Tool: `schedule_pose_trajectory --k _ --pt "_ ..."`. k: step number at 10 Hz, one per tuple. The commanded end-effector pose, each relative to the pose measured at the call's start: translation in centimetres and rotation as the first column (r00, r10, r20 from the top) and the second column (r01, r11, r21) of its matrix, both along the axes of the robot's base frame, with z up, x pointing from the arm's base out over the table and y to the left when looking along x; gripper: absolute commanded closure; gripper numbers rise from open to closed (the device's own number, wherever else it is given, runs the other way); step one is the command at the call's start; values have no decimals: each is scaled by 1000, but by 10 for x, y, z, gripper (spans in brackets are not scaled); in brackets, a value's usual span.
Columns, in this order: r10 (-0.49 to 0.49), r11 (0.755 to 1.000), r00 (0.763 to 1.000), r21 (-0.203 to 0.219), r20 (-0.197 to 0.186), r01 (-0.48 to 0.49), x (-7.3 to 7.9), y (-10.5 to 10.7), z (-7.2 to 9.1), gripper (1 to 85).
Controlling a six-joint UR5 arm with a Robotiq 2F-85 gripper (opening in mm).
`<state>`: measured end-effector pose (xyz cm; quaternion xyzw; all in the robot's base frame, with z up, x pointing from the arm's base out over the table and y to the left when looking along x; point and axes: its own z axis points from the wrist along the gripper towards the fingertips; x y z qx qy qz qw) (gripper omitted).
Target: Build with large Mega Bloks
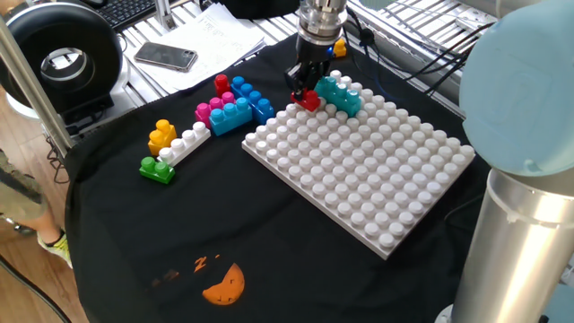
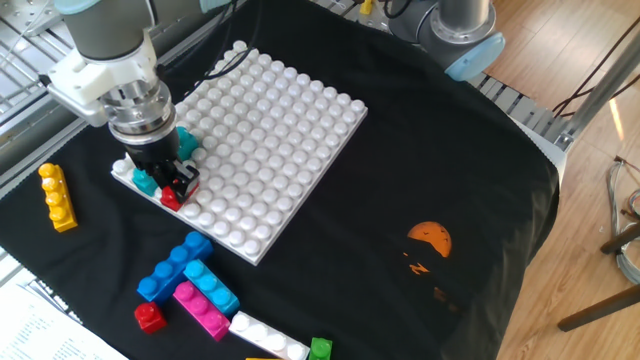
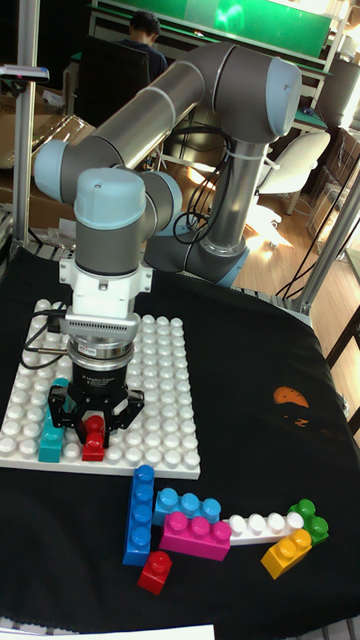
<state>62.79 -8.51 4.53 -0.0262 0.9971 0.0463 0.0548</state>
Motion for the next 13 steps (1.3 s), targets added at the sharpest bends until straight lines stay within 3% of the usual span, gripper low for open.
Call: schedule_pose_trajectory --k 1,3,6,9,11,13 --pt "-6 1000 1000 5 22 6 5 -1 -2 840" --pt "-14 1000 999 5 29 14 6 1 -4 840" --pt "-24 1000 998 19 60 23 10 5 -20 840" --pt "-27 1000 999 -4 34 27 1 10 13 840" --pt "-6 1000 999 20 34 5 3 6 19 840" --pt "48 999 997 3 67 -48 11 3 18 710"
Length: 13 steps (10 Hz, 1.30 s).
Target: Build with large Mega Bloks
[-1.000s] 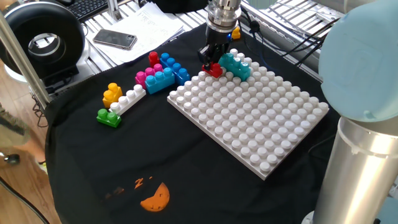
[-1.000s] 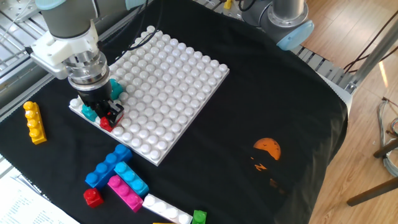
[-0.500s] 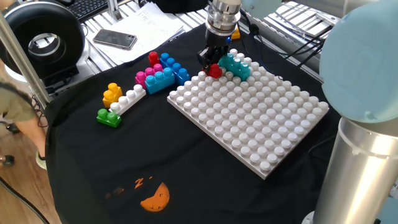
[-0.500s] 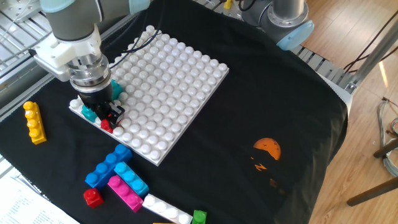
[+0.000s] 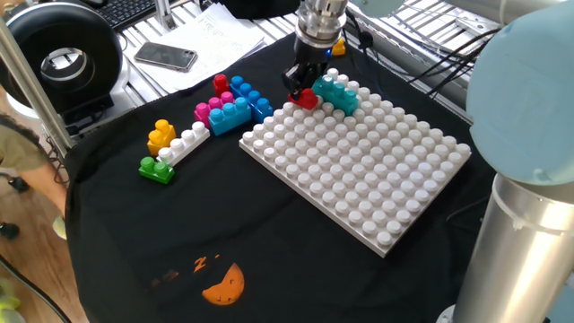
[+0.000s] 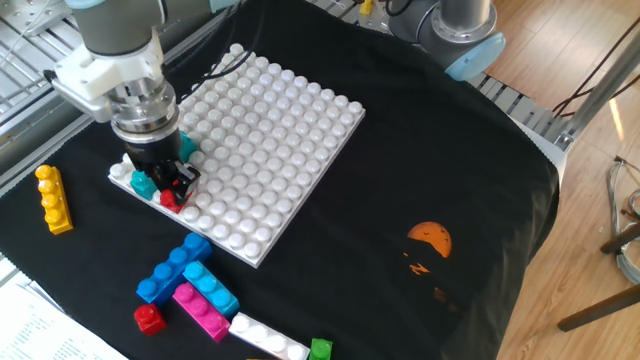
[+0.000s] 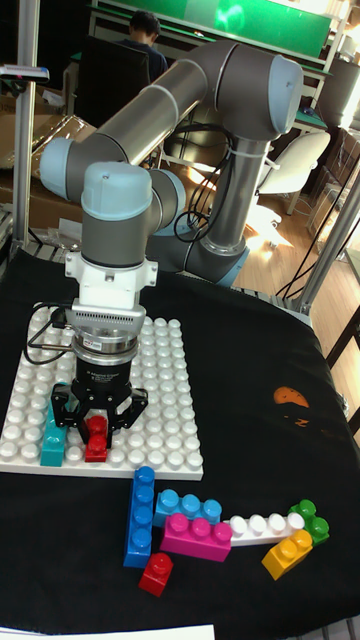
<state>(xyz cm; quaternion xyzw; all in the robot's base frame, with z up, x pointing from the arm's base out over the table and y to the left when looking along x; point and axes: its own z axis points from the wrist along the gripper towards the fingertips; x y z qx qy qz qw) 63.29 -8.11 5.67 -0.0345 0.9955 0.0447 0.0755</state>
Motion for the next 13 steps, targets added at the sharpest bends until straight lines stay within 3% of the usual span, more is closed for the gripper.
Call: schedule_pose_trajectory --k 1,6,9,11,13 --pt "33 999 999 19 22 -34 5 2 6 697" --pt "28 999 999 34 24 -29 4 4 4 687" --pt "-6 999 999 32 32 5 8 1 3 767" --pt "-30 998 997 48 69 26 16 3 5 800" --pt "-35 998 996 51 77 32 15 2 7 830"
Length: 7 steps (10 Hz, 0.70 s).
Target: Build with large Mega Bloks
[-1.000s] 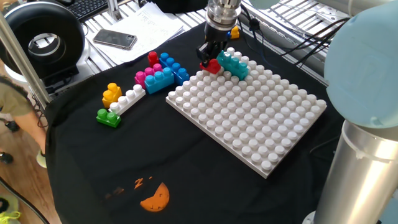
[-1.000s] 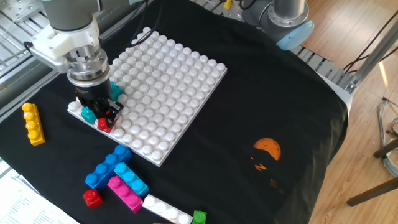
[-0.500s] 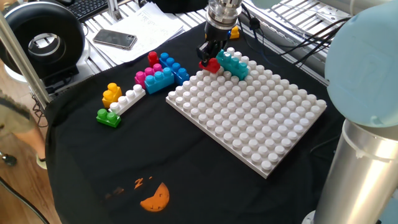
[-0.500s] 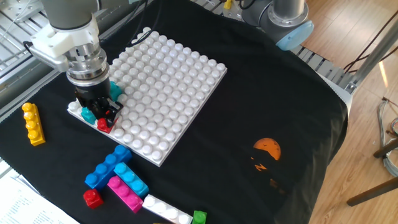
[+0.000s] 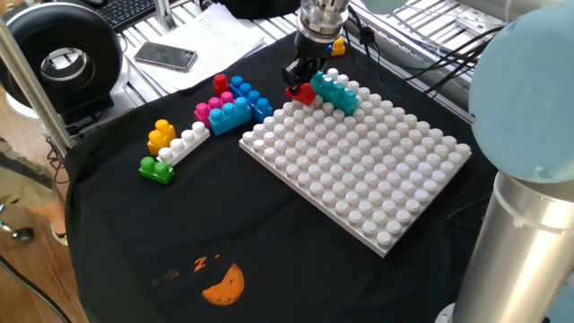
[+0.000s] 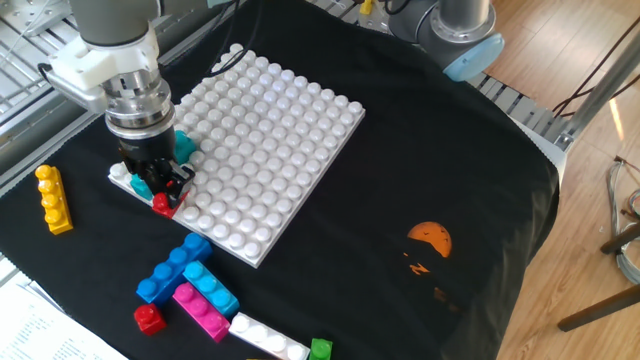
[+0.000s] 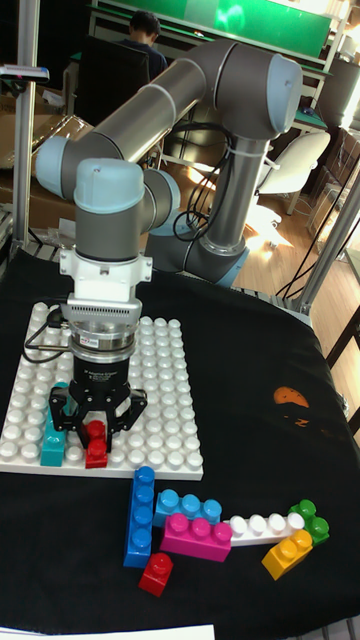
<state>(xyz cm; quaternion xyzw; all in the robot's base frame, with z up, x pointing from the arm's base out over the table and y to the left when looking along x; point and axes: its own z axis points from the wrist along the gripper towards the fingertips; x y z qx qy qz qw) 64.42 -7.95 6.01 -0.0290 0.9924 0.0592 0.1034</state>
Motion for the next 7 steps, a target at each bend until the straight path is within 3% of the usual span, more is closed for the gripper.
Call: schedule_pose_trajectory --k 1,5,7 --pt "-18 1000 1000 21 25 18 4 0 7 837" --pt "0 1000 999 -20 32 1 9 -10 6 837" --pt "2 1000 1000 -21 31 -1 9 -10 7 843"
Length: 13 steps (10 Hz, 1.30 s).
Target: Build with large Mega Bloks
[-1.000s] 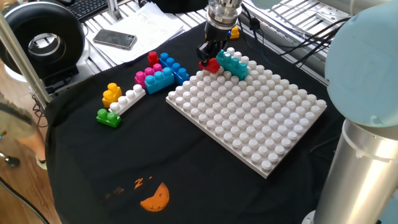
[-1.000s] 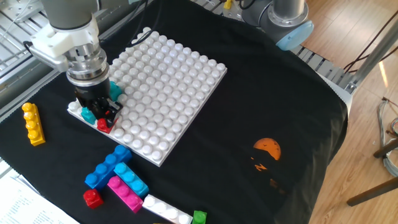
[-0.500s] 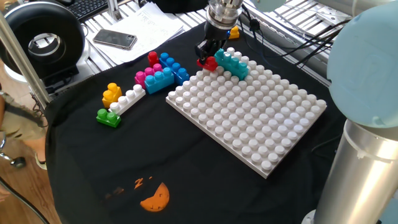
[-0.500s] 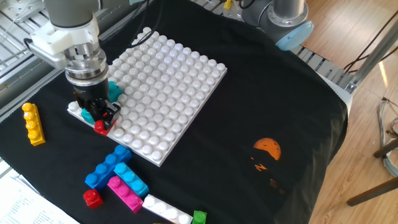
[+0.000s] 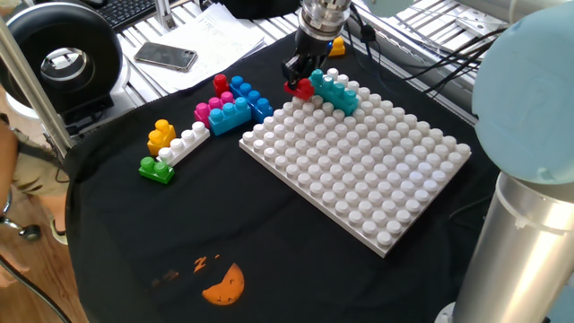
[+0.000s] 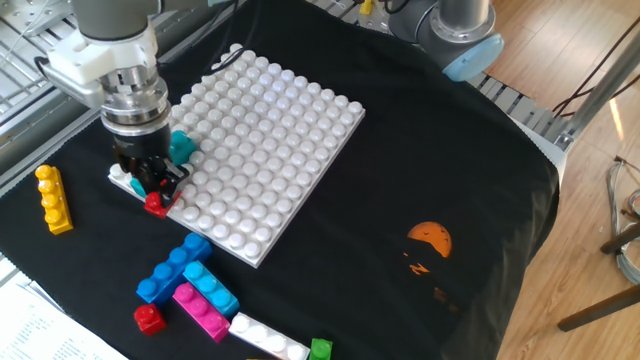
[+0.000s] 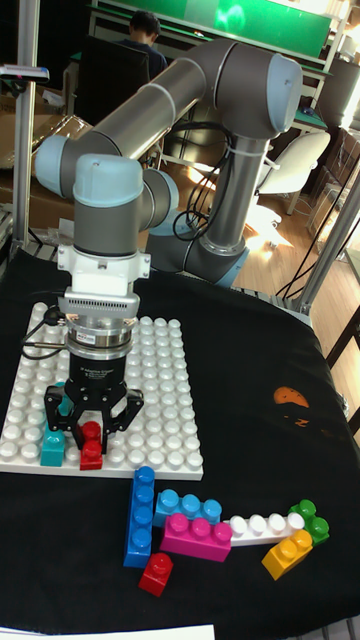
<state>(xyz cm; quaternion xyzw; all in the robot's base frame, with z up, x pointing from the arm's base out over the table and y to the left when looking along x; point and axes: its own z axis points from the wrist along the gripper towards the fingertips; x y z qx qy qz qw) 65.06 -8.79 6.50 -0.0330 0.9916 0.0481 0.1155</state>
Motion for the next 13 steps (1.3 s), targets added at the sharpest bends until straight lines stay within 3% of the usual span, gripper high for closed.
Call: schedule_pose_trajectory --k 1,3,7,13 --pt "-9 1000 1000 6 9 9 -5 -3 11 843" --pt "-62 997 998 48 27 60 -15 -3 22 843" --pt "-99 991 988 101 120 87 -3 -2 32 843" --pt "-94 994 982 66 166 84 6 7 17 843"
